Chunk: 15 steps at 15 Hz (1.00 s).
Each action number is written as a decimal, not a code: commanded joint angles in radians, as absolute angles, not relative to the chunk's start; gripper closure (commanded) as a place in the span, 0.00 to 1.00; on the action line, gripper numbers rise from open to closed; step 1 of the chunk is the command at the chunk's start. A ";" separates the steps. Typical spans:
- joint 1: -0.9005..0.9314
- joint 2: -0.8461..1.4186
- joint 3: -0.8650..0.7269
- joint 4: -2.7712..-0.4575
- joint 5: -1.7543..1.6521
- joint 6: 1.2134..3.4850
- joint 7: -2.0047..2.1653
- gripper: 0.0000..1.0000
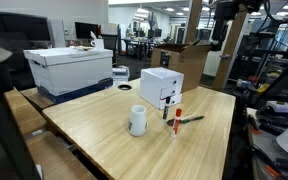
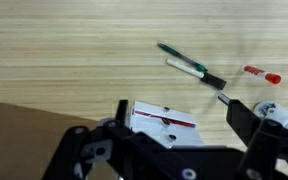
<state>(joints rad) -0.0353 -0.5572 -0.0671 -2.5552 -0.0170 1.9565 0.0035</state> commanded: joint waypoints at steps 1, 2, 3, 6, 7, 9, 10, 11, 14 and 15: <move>-0.043 -0.557 -0.060 -2.554 -0.013 1.955 0.000 0.00; -0.043 -0.557 -0.060 -2.554 -0.013 1.955 0.000 0.00; -0.043 -0.557 -0.060 -2.554 -0.013 1.955 0.000 0.00; -0.043 -0.557 -0.060 -2.554 -0.013 1.955 0.000 0.00; -0.043 -0.557 -0.060 -2.554 -0.013 1.955 0.000 0.00; -0.041 -0.560 -0.059 -2.558 -0.017 1.959 -0.008 0.00; -0.039 -0.567 -0.048 -2.566 -0.026 1.976 0.000 0.00; -0.033 -0.569 -0.045 -2.570 -0.017 1.985 0.000 0.00; -0.002 -0.573 -0.020 -2.587 0.007 2.016 -0.002 0.00; 0.007 -0.573 -0.008 -2.593 0.009 2.026 0.003 0.00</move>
<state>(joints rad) -0.0195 -0.5572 -0.0393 -2.5575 -0.0114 1.9800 0.0035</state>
